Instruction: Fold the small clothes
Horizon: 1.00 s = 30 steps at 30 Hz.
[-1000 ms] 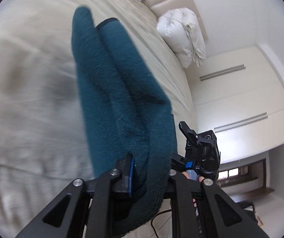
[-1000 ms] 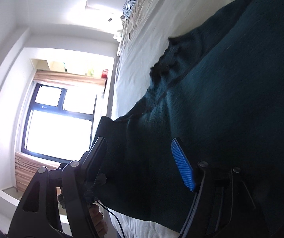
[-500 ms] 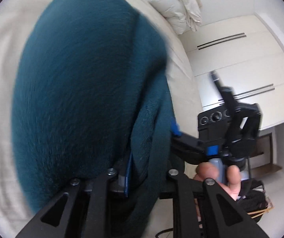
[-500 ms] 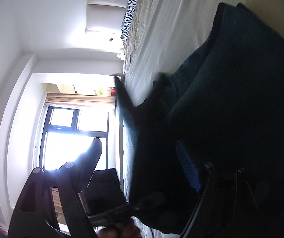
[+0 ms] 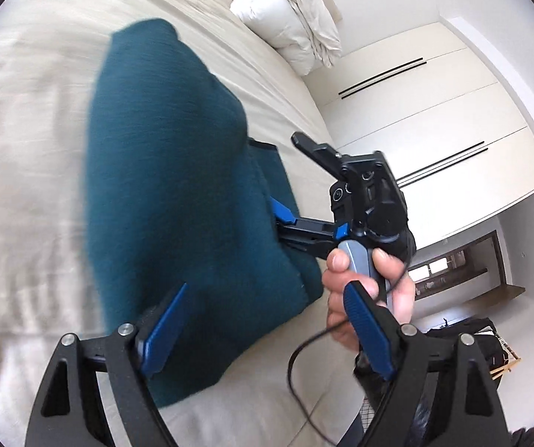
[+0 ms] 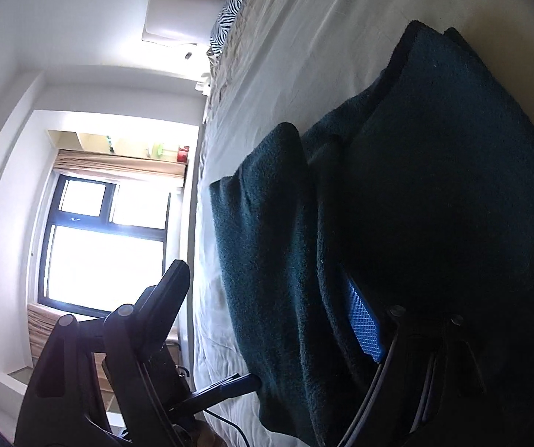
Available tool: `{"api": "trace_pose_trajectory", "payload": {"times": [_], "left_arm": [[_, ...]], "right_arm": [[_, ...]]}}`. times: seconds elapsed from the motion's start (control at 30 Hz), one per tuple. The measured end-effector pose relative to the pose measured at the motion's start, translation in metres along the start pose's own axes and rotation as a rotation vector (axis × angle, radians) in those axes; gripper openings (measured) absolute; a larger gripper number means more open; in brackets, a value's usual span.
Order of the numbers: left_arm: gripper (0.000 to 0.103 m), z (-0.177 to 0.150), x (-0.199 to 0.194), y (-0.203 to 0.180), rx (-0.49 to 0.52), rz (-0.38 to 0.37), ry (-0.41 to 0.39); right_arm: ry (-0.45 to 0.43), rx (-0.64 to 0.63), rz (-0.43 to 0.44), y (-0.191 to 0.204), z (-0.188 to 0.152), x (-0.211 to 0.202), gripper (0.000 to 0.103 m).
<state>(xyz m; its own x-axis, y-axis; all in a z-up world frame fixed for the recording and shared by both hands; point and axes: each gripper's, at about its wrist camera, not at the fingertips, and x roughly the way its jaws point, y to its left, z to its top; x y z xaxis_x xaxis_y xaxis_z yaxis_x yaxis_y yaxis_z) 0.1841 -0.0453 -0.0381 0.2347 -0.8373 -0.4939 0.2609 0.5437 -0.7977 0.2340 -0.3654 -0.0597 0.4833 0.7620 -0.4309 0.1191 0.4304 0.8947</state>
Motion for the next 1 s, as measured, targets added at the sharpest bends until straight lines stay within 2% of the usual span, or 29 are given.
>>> {"api": "trace_pose_trajectory", "payload": {"times": [0.17, 0.27, 0.33, 0.37, 0.43, 0.47, 0.63, 0.83, 1.0], "left_arm": [[0.084, -0.011, -0.012, 0.014, -0.051, -0.006, -0.013], [0.084, -0.009, -0.003, 0.012, -0.05, -0.003, -0.015], [0.084, -0.008, -0.001, 0.002, -0.028, 0.001, -0.017], [0.084, -0.009, -0.001, 0.0, -0.018, 0.006, -0.017], [0.084, -0.009, -0.001, -0.004, -0.007, 0.01, -0.018], [0.084, -0.009, -0.001, -0.004, -0.01, 0.011, -0.019], [0.084, -0.007, 0.002, -0.005, -0.021, 0.012, -0.026], [0.084, -0.003, -0.001, -0.017, 0.03, 0.024, -0.033], [0.084, -0.003, 0.003, -0.018, 0.027, 0.019, -0.028]], "right_arm": [[0.035, -0.056, -0.066, 0.009, -0.005, 0.012, 0.078], [0.095, -0.18, -0.185, 0.027, -0.012, 0.022, 0.067], [0.11, -0.27, -0.29, 0.037, -0.018, 0.028, 0.054], [0.109, -0.291, -0.315, 0.037, -0.023, 0.026, 0.049], [0.092, -0.309, -0.37, 0.035, -0.022, 0.02, 0.023], [0.086, -0.308, -0.377, 0.033, -0.021, 0.016, 0.019], [0.047, -0.333, -0.413, 0.034, -0.02, -0.004, 0.014], [-0.009, -0.318, -0.427, 0.043, 0.0, -0.035, 0.013], [-0.028, -0.291, -0.463, 0.037, 0.005, -0.062, 0.013]]}}
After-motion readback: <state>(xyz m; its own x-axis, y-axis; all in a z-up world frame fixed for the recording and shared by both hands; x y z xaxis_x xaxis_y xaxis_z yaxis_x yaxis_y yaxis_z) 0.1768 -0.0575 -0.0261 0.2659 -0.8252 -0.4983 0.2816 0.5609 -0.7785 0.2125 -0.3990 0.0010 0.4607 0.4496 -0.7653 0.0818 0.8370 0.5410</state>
